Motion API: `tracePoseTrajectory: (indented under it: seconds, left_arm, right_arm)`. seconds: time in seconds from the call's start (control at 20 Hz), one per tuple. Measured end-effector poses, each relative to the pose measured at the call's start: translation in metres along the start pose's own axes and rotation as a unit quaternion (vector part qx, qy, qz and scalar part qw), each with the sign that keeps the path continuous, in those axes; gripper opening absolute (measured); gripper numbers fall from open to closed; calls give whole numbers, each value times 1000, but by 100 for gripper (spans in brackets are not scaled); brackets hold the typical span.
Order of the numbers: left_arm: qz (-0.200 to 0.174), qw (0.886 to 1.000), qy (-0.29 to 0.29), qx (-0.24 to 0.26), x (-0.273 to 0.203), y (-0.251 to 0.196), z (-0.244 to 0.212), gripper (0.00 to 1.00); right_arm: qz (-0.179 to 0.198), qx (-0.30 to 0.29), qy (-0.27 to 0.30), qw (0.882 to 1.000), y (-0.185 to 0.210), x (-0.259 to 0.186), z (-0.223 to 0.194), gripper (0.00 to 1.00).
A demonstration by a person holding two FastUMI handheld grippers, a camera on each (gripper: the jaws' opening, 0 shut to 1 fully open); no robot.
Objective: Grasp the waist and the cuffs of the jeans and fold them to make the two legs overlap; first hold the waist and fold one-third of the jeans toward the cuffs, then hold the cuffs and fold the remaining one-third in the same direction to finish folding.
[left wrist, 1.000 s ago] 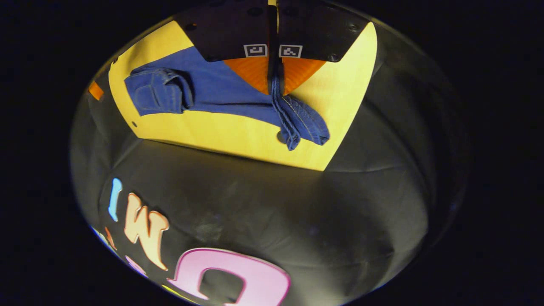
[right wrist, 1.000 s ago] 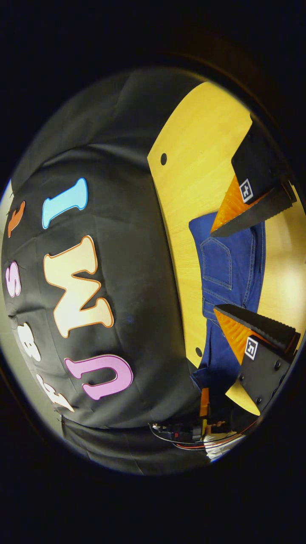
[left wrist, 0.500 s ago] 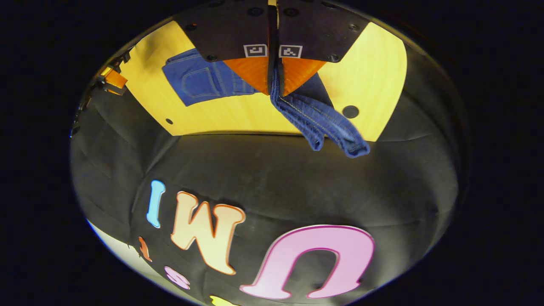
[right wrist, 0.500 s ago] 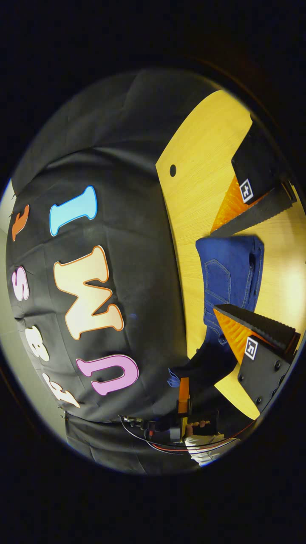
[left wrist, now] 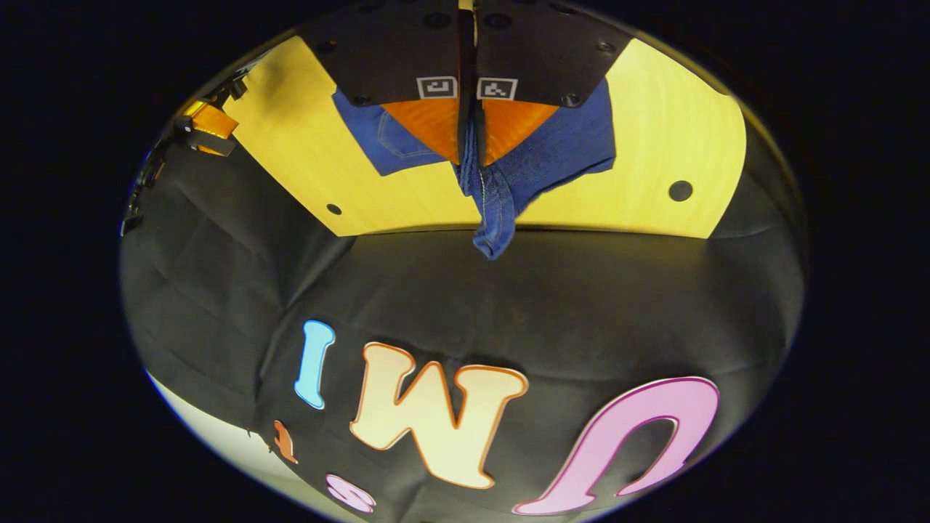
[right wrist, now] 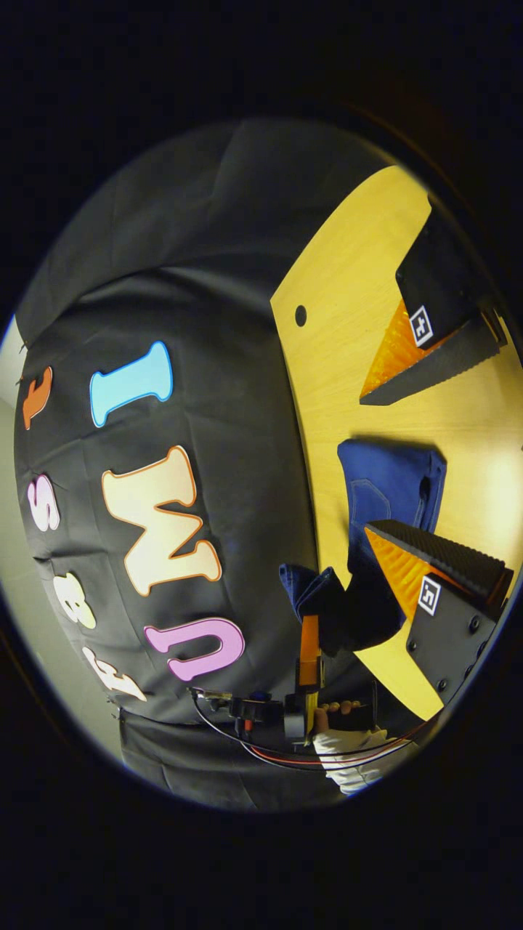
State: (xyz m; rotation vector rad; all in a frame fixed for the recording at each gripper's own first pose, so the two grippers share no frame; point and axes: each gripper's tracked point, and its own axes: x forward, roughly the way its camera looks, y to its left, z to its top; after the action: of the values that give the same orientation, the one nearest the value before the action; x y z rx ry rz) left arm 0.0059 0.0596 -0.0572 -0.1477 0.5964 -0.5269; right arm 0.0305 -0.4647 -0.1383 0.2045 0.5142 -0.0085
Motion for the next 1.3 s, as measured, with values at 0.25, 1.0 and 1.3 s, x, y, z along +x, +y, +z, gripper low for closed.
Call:
tracePoseTrajectory:
  seconds: [0.25,1.0,1.3]
  left_arm:
    - [-14,1000,18,13,37,-50,-16,0]
    - [47,995,-43,77,30,-113,-67,93]
    - [84,978,-153,118,-89,-101,-8,94]
  right_arm:
    - [-12,0,2,1000,-34,-13,-1,98]
    - [21,-10,-26,999,-28,-24,17,98]
    - [36,-36,-128,990,51,-59,72,98]
